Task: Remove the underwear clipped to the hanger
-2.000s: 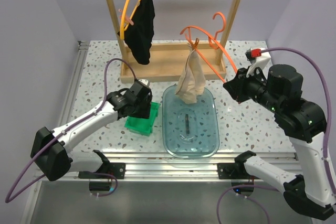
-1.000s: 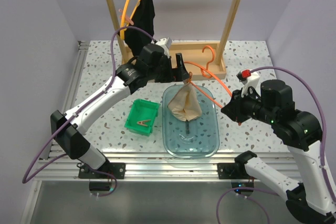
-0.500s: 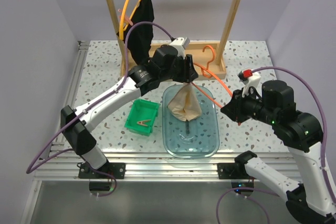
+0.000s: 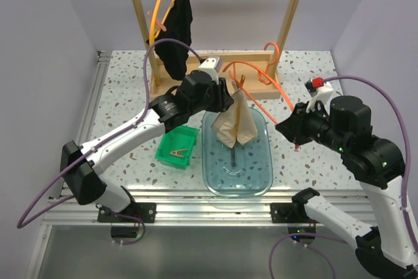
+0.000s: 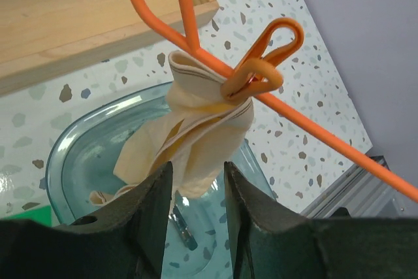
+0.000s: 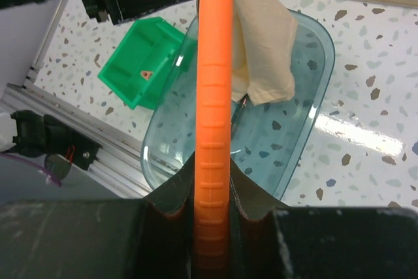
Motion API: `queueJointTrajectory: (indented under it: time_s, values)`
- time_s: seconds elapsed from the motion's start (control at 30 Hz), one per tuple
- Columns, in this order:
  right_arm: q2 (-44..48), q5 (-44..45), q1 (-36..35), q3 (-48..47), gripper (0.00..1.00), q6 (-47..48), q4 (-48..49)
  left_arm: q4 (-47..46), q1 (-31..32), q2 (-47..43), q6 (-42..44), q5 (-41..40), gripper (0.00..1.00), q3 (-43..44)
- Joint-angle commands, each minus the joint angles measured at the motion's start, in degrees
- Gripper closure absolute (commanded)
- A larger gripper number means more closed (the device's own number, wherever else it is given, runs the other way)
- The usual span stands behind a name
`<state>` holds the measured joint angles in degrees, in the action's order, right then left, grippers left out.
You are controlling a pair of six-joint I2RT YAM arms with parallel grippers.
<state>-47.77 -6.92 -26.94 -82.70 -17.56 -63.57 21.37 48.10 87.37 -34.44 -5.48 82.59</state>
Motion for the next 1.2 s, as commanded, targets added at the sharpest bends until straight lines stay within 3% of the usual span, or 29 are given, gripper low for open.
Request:
queueJointTrajectory:
  time_s: [0.0, 0.2, 0.43, 0.5, 0.63, 0.77, 0.97, 1.1, 1.17]
  values:
    - [-1.71, 0.42, 0.04, -3.96, 1.0, -5.28, 5.74, -8.17, 0.24, -4.75, -1.86, -1.91, 0.59, -3.91]
    - [-5.31, -6.6, -0.04, -6.77, 1.0, -12.06, 4.25, -11.34, 0.24, -8.18, -1.77, -3.48, 0.58, -6.65]
    - [-3.04, -6.17, -0.04, -5.29, 1.0, -8.63, -0.15, -6.44, 0.24, -8.11, -5.81, -10.33, 0.15, 1.07]
    - [-2.51, -6.35, -0.04, -4.93, 1.0, -8.63, -0.59, 0.67, 0.24, -4.17, -7.48, -12.62, 0.09, 8.0]
    - [-1.71, -5.74, 0.04, -4.58, 1.0, -8.45, -0.59, 8.24, 0.07, 1.91, -8.54, -12.81, 0.07, 16.28]
    - [-1.71, -4.95, -0.04, -5.11, 1.0, -7.93, -1.03, 11.5, -0.54, 5.17, -10.03, -11.49, 0.08, 19.63]
    - [-1.45, -2.58, -0.04, -5.9, 1.0, -7.49, -1.99, 13.79, -1.42, 7.11, -10.3, -8.41, 0.23, 20.07]
    - [-1.27, 0.41, -0.04, -6.25, 1.0, -7.66, -2.08, 12.74, -1.6, 5.27, -10.74, -7.53, 0.48, 16.91]
    - [-1.45, 0.85, -0.04, -6.6, 1.0, -7.66, -2.17, 12.56, -1.86, 4.22, -11.0, -7.71, 0.56, 14.9]
